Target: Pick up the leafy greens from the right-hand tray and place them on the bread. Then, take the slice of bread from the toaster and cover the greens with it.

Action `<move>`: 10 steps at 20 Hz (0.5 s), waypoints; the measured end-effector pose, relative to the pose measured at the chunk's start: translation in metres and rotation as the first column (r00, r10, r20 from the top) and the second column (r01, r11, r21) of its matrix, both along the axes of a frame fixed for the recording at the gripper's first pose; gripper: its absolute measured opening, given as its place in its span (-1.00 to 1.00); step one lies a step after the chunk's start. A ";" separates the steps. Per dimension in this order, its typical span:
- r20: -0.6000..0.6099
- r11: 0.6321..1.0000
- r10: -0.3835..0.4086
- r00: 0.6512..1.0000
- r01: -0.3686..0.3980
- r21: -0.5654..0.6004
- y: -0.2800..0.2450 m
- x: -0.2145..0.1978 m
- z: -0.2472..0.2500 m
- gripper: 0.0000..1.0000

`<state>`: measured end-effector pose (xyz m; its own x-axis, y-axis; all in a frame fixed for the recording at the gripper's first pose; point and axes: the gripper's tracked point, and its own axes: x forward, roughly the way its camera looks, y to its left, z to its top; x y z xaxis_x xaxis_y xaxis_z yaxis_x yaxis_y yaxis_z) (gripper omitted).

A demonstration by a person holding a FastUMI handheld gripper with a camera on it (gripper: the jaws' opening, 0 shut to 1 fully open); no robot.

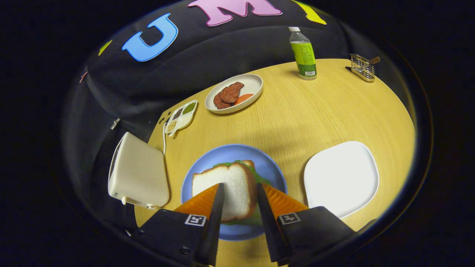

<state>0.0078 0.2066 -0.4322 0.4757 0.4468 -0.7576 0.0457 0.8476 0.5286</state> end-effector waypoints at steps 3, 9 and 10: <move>0.021 1.000 0.025 0.999 -0.025 -0.006 -0.003 -0.002 0.005 0.49; 0.141 0.995 0.032 0.989 -0.018 -0.101 -0.043 0.012 0.031 0.96; 0.163 0.993 0.030 0.986 -0.011 -0.116 -0.052 0.015 0.038 0.97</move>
